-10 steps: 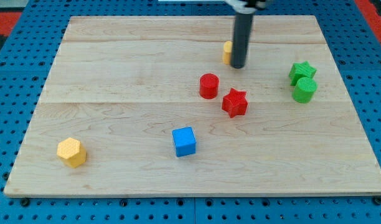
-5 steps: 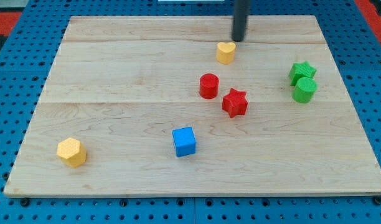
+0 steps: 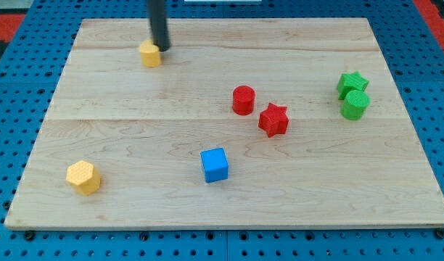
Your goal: Place the yellow heart at the top left of the yellow hexagon
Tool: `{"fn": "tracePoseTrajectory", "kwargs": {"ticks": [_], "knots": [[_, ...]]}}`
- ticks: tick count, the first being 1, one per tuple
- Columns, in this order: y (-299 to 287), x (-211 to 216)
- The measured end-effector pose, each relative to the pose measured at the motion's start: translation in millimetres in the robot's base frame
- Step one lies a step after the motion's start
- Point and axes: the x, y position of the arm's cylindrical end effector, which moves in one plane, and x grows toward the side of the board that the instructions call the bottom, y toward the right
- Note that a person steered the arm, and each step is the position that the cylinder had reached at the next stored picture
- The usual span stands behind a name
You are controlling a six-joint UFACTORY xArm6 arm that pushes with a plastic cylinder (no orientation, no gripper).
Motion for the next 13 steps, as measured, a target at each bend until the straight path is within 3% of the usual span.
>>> {"fn": "tracePoseTrajectory", "kwargs": {"ticks": [1,2,3,4,5,7,9,10,11,13], "knots": [[-72.0,24.1],[-91.3,60.8],[-80.5,6.1],[-40.9,9.2],[-53.9,142.4],[-52.1,199.9],[-75.6,146.9],[-109.3,178.3],[-86.4,201.0],[-49.3,207.6]]}}
